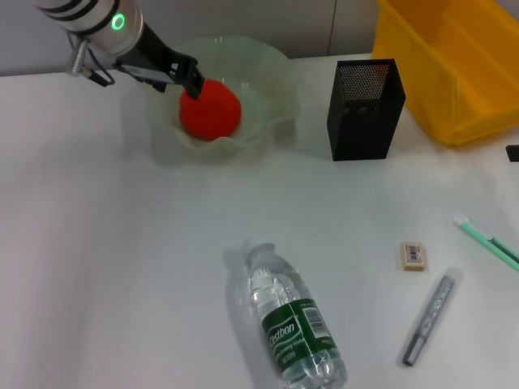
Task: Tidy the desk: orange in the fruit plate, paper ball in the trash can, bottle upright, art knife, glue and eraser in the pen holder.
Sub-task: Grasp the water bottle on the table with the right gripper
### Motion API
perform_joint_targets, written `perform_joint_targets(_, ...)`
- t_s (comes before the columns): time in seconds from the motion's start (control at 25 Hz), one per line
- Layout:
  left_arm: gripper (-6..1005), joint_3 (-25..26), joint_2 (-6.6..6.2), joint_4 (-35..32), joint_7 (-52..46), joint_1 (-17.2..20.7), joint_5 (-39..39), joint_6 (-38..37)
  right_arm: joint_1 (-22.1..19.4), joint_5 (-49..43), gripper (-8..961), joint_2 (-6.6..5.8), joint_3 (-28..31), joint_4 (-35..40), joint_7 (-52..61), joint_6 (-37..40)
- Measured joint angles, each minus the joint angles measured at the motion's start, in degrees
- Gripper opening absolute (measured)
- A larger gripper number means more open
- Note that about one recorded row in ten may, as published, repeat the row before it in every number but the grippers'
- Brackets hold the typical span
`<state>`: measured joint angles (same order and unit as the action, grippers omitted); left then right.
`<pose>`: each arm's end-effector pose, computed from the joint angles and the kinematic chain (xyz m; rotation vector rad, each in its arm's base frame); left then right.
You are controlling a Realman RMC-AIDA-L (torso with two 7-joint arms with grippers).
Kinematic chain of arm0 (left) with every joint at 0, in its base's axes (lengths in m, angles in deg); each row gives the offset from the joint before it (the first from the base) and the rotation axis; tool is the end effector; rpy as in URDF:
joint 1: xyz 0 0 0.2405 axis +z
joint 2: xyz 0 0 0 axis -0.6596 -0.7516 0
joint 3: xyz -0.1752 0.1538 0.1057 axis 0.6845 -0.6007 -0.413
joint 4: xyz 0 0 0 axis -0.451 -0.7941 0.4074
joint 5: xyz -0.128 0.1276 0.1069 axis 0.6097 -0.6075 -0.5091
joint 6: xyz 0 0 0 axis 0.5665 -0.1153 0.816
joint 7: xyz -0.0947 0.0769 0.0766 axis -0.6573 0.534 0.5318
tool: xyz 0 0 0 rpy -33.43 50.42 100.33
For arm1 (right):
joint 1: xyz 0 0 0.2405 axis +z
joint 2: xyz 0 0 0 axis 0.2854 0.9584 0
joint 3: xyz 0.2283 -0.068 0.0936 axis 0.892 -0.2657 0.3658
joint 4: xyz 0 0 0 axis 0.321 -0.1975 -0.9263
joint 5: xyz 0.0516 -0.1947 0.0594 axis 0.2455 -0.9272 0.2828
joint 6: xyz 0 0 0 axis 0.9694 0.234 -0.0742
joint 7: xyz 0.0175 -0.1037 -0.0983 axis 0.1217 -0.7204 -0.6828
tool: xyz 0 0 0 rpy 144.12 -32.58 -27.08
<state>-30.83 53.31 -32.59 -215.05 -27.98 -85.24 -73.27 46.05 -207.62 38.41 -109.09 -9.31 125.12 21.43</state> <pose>-0.0988 0.4741 -0.0138 -2.2308 -1.1727 0.2666 0.3588 0.3491 0.1406 -2.3575 0.7914 0.0761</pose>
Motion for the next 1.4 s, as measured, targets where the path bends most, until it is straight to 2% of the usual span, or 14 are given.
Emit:
perform_joint_targets(0.12, 505, 0.3, -0.23, -1.4, 0.0, 1.4, 0.0, 0.1, 0.2, 0.0, 617, -0.3, 0.0, -0.4, 0.0, -0.1)
perform_joint_targets(0.32, 501, 1.2, -0.34, -10.3, 1.4, 6.5, 3.2, -0.4, 0.8, -0.4, 617, -0.52, 0.0, -1.4, 0.1, -1.2)
perform_joint_targets(0.44, 499, 1.8, -0.64, -13.7, 6.5, 9.6, 11.8, -0.4, 1.2, -0.4, 617, -0.52, 0.1, -2.2, 0.5, -1.7)
perform_joint_targets(0.48, 498, 3.3, -1.12, -15.1, 13.8, 12.3, 21.6, -0.4, 1.4, -0.4, 617, -0.52, 0.1, -2.7, 1.0, -2.1)
perform_joint_targets(0.6, 496, 4.1, -1.55, -15.4, 20.2, 13.9, 28.5, -0.7, 1.6, -0.3, 617, -0.51, 0.0, -3.0, 1.7, -2.6)
perform_joint_targets(0.68, 494, 4.4, -2.91, -15.3, 29.8, 15.9, 38.6, -2.2, 2.0, -0.3, 617, -0.37, 0.0, -3.2, 3.0, -3.0)
perform_joint_targets(0.72, 494, 4.4, -2.91, -15.3, 29.8, 15.9, 38.6, -2.2, 2.0, -0.3, 617, -0.37, 0.0, -3.2, 3.0, -3.0)
perform_joint_targets(0.88, 474, 4.3, -4.93, -15.2, 41.2, 16.7, 44.8, -7.7, 2.2, -0.3, 617, -0.35, 0.2, -3.2, 5.9, -3.0)
perform_joint_targets(1.04, 455, 3.8, -5.43, -16.0, 46.5, 16.2, 43.5, -12.1, 2.3, -0.2, 617, -0.15, 0.4, -3.1, 7.8, -3.5)
perform_joint_targets(1.08, 454, 3.2, -5.45, -16.3, 49.2, 15.1, 38.9, -14.9, 2.3, -0.1, 617, 0.11, 0.5, -3.0, 9.0, -4.0)
perform_joint_targets(1.16, 454, 2.9, -5.39, -16.5, 49.8, 14.8, 36.9, -15.7, 2.3, 0.0, 617, 0.31, 0.5, -3.0, 9.6, -4.2)
perform_joint_targets(1.24, 453, 2.3, -4.89, -17.3, 51.3, 13.7, 29.8, -17.8, 2.3, 0.5, 617, 1.01, 0.6, -3.1, 10.4, -4.4)
perform_joint_targets(1.28, 453, 1.9, -4.44, -17.7, 52.2, 12.7, 24.3, -19.2, 2.0, 1.5, 617, 2.07, 0.6, -2.7, 10.5, -4.6)
perform_joint_targets(1.4, 451, 1.3, -3.82, -17.7, 52.4, 11.7, 17.9, -20.4, 1.7, 2.3, 617, 3.01, 0.6, -2.2, 10.6, -4.9)
